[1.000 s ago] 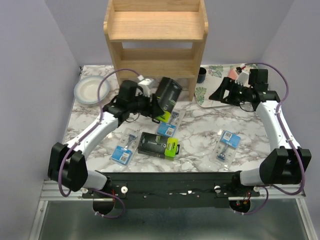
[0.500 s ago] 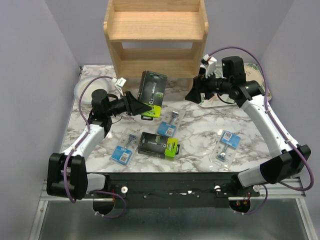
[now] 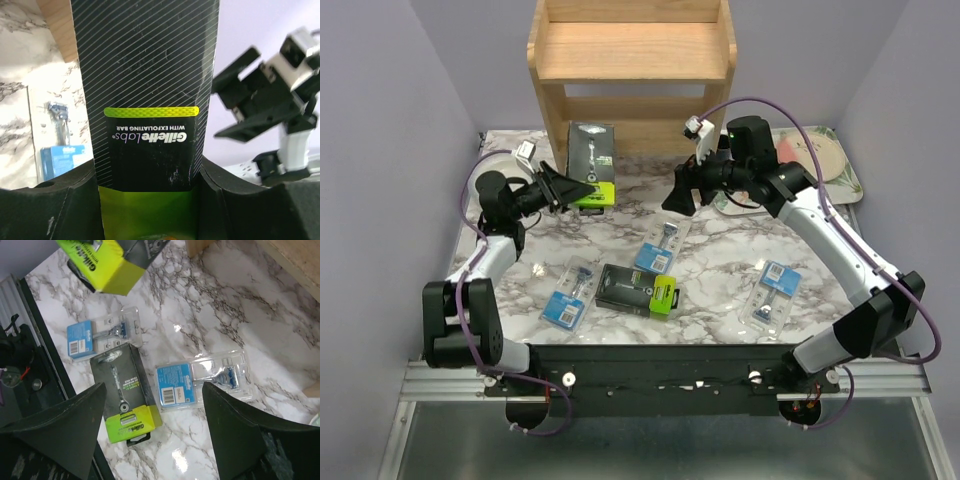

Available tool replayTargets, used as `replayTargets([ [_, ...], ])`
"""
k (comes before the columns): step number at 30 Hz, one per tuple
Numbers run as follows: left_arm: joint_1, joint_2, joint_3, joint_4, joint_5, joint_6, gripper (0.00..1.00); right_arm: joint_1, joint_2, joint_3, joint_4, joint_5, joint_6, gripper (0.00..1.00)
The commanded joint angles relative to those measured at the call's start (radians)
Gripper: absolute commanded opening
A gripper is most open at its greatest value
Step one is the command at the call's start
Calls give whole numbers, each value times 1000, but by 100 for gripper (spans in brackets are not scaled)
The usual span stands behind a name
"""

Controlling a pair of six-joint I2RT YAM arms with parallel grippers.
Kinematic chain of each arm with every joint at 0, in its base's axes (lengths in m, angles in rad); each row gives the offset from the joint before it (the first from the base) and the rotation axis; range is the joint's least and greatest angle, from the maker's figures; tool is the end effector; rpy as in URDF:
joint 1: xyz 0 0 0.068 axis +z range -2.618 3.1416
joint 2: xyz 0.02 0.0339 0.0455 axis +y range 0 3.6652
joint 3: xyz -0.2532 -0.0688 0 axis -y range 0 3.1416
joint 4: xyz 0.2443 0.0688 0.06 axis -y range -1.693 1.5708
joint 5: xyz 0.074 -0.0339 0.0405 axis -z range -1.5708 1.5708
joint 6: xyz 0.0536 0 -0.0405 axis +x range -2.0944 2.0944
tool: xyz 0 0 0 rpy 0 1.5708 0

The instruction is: Place and organize the shaving razors onto the shelf

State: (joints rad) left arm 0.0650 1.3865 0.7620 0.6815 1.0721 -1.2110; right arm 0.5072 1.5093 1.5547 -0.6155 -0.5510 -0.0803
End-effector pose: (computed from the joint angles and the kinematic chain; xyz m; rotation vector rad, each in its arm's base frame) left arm 0.3088 -0.0271 0.2739 -0.1392 1.8143 -1.6530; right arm 0.2893 0.1928 0.3727 -0.9342 1.9483 0.8373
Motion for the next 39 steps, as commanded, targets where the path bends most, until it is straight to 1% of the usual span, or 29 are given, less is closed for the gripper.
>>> replayTargets([
  [1,33,100,106,149,2,-213,41,53,19,28,89,-12,-35,86],
  [3,45,146,108,217,-30,-284,41,80,15,16,117,-13,-61,86],
  [8,67,233,164,181,-46,-306,42,132,35,8,169,5,-102,85],
  [11,70,276,197,181,-55,-321,43,168,69,16,229,60,-85,85],
  [12,70,285,213,178,-60,-323,44,183,86,12,278,94,-81,84],
  [15,70,313,250,167,-69,-325,47,211,126,28,342,120,-59,78],
  [17,70,327,272,130,-69,-325,48,226,179,71,353,128,-61,71],
  [18,70,330,289,115,-67,-323,51,238,205,91,356,123,-61,68],
  [19,70,335,296,92,-69,-323,52,243,247,138,356,120,-59,60],
  [21,70,345,309,70,-69,-326,57,255,299,195,352,120,-55,52],
  [22,71,348,312,43,-69,-331,58,257,322,220,350,118,-52,43],
  [23,70,353,315,33,-70,-332,59,260,366,269,350,118,-46,39],
  [24,71,353,318,3,-72,-337,68,266,400,297,365,132,-35,18],
  [25,71,352,319,-14,-77,-337,70,271,423,310,378,152,-33,12],
  [26,71,348,319,-17,-75,-337,73,280,436,314,388,160,-30,3],
  [27,71,345,322,-13,-74,-334,74,283,440,311,396,172,-24,1],
  [30,73,333,333,-29,-67,-323,77,295,480,337,401,171,-26,1],
  [33,71,324,338,-48,-66,-312,78,298,540,398,389,168,-26,1],
  [39,75,309,324,-59,-77,-294,78,300,609,473,402,249,-19,1],
])
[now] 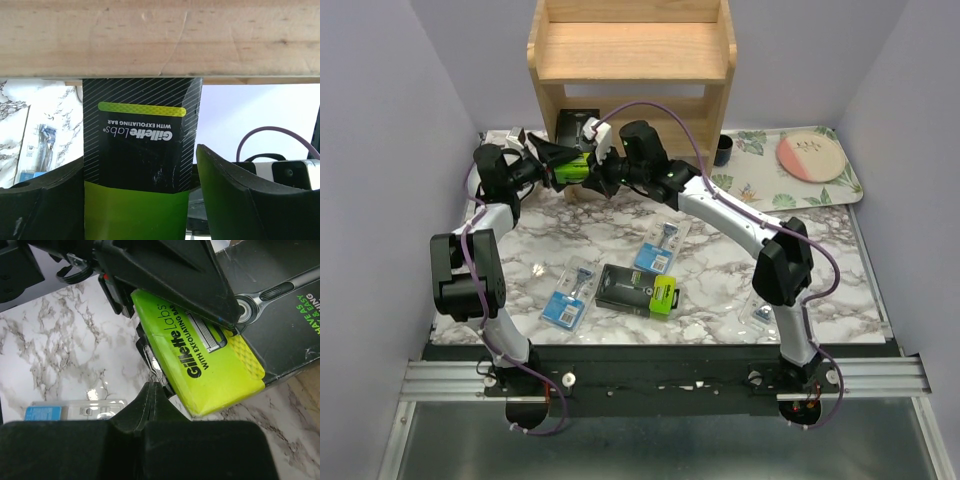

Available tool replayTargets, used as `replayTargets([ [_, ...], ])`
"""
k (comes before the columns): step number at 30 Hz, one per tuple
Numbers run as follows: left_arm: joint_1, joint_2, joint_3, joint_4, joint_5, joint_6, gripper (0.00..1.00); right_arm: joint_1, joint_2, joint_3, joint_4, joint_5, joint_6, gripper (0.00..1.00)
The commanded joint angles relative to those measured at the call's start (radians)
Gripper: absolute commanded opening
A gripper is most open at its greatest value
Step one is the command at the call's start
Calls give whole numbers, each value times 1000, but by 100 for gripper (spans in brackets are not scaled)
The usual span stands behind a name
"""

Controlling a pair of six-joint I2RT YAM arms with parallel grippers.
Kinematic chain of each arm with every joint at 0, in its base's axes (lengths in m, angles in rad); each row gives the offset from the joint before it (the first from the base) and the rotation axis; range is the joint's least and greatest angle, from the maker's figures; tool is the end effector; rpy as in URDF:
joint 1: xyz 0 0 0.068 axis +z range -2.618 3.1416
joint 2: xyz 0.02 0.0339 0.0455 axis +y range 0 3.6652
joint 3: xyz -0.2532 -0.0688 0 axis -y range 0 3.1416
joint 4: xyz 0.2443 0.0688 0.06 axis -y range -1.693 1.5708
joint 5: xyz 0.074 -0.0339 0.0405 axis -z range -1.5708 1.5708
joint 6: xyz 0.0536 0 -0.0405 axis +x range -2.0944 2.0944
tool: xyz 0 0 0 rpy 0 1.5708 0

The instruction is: Place and organize the shaving razors onto the shelf

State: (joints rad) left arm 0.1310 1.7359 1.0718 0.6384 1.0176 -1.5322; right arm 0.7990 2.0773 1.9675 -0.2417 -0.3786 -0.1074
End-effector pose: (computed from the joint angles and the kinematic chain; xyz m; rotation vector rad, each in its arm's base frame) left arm 0.3957 0.0061 0.2573 -0.6377 1.8398 -1.8043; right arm 0.3404 0.3782 0.3252 -1.0980 1.6534 0.8203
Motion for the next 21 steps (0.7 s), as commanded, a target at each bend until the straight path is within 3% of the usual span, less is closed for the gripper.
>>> replayTargets([
  [1,7,-44,7,-13,-25,32,78,6,46,65,42,90,8,1],
  [4,10,-68,1,-8,-25,56,81,8,70,103,58,136,-12,1],
  [7,24,-107,-18,-19,-22,87,99,6,98,143,76,185,-54,1],
  [13,39,-234,-99,-143,-33,174,99,5,128,185,131,247,-143,1],
  [21,130,-436,-220,-436,19,317,99,2,204,246,196,302,-233,1],
])
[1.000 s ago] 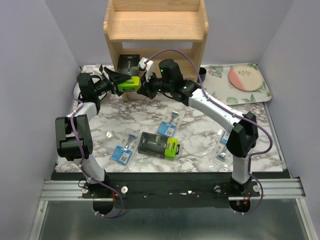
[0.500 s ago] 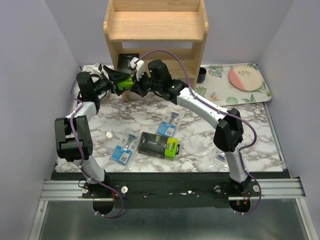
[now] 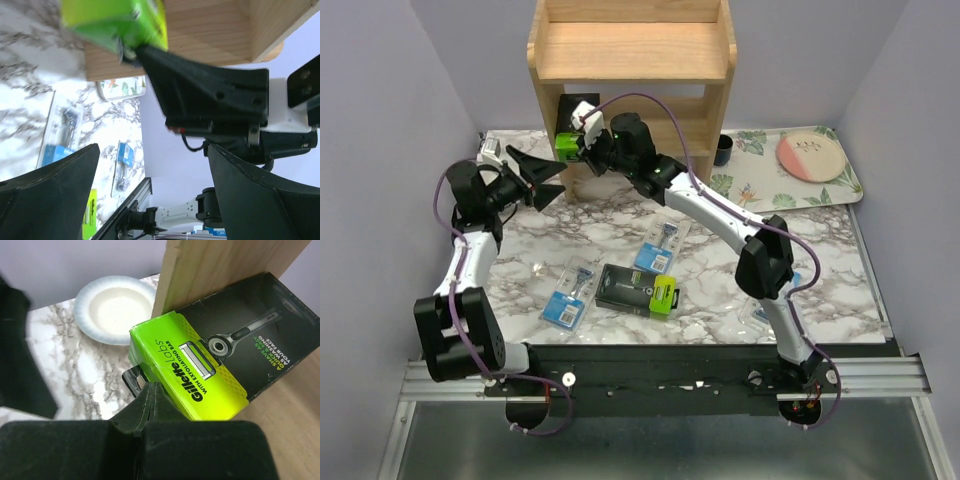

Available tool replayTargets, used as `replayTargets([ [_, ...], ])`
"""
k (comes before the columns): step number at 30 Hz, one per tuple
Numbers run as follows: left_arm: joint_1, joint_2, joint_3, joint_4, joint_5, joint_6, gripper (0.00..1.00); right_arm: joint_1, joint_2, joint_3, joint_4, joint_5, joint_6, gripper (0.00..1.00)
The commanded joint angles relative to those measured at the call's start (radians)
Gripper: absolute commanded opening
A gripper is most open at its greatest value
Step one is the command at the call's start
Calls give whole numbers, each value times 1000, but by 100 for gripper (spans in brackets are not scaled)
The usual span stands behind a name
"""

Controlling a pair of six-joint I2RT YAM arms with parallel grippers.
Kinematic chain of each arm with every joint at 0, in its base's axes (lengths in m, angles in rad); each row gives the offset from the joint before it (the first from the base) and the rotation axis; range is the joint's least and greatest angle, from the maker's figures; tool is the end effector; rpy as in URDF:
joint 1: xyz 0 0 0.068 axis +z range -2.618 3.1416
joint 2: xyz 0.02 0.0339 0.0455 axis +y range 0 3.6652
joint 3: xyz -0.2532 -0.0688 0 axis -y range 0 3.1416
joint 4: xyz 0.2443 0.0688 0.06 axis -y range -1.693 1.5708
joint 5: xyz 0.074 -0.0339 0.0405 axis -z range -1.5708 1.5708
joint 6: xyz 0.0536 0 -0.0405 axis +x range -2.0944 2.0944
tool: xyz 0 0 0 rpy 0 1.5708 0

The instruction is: Place and organize the shaving razors onto the shelf

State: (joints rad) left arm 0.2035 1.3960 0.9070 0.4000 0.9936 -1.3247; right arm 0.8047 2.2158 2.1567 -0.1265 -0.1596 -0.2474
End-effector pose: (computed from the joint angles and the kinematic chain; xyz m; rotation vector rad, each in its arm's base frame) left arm 0.3251 0.0212 0.2919 -0.5704 1.8199 -1.6156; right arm 0.3713 0.3982 0.3379 -0.9970 1.4817 0.5437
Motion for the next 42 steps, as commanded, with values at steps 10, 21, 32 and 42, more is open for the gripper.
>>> replayTargets([
  [10,103,-236,-112,-371,14,261,99,-9,133,129,209,98,-182,1],
  [21,102,-269,-59,-837,-134,651,99,-7,-491,-571,138,-144,-132,44],
  [32,-47,-386,-374,-733,-118,544,99,-19,-800,-1107,-257,-426,20,76],
  [42,-401,-442,-533,-741,-154,492,99,-38,-604,-1134,-141,-423,141,77],
])
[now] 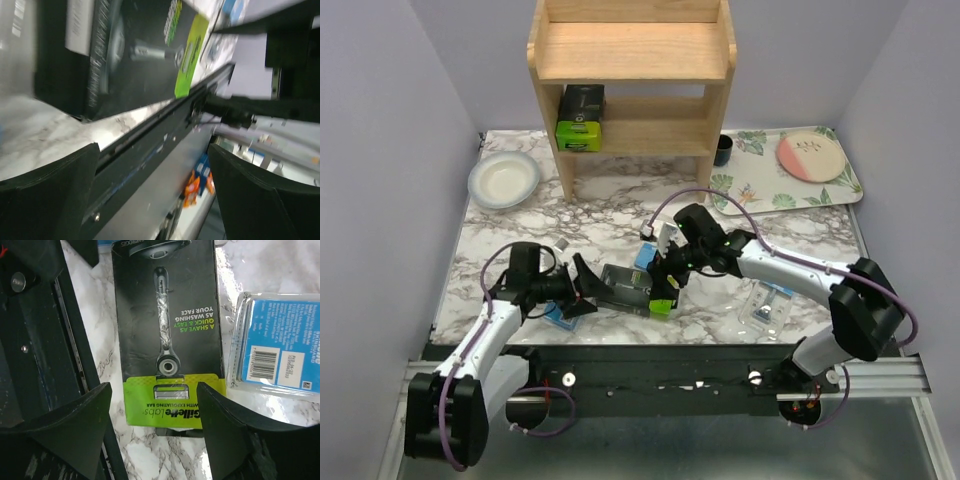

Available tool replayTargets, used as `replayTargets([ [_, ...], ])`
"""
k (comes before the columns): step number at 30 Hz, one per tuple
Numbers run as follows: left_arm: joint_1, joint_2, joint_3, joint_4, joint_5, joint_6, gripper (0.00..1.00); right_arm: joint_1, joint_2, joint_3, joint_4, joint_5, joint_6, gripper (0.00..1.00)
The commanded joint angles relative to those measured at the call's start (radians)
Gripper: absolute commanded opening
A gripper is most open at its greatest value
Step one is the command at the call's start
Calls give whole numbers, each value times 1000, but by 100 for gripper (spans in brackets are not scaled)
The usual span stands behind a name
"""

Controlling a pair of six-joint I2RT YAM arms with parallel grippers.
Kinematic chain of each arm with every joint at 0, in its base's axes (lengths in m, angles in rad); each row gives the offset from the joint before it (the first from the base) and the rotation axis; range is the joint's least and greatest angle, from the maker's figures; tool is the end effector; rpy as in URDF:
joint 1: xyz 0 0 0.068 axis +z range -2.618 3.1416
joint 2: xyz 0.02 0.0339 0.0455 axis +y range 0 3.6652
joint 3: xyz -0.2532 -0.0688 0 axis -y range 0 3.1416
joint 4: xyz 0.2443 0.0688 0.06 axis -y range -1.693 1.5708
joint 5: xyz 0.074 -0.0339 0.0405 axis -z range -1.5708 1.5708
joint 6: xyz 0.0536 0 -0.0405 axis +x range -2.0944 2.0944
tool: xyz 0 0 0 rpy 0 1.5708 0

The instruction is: Place and organize the shaving razors onto the shelf

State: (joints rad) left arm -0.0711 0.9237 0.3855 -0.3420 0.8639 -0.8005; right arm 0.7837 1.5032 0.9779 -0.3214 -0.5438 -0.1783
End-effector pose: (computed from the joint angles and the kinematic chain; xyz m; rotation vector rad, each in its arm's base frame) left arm 0.1738 -0.0532 0.1579 -0.5060 2.4915 -1.4290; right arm 0.2097 0.2482 0.2057 -1.3638 2.0537 0.9292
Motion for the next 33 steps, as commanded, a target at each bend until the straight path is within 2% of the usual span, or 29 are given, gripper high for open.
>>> replayTargets([
  [1,-142,53,-16,24,-26,-48,99,-20,130,67,74,-42,89,77],
  [7,-179,255,-16,231,-49,-112,96,-29,241,128,94,-70,70,77],
  [14,-173,346,49,366,-207,-121,90,-29,243,105,84,-221,85,73],
  [17,-168,392,67,437,-242,-134,85,-29,235,87,87,-264,114,71],
  [21,-164,447,125,506,-292,-121,84,-29,229,108,65,-346,144,70],
  [24,-167,491,171,436,-286,-111,85,-29,223,134,59,-308,175,71],
  [27,-176,463,133,393,-267,-91,87,-29,206,151,36,-248,160,72],
  [31,-177,420,50,472,-275,-126,84,-31,187,127,30,-220,164,73],
  [33,-177,420,27,543,-266,-121,76,-35,180,90,50,-214,175,74],
])
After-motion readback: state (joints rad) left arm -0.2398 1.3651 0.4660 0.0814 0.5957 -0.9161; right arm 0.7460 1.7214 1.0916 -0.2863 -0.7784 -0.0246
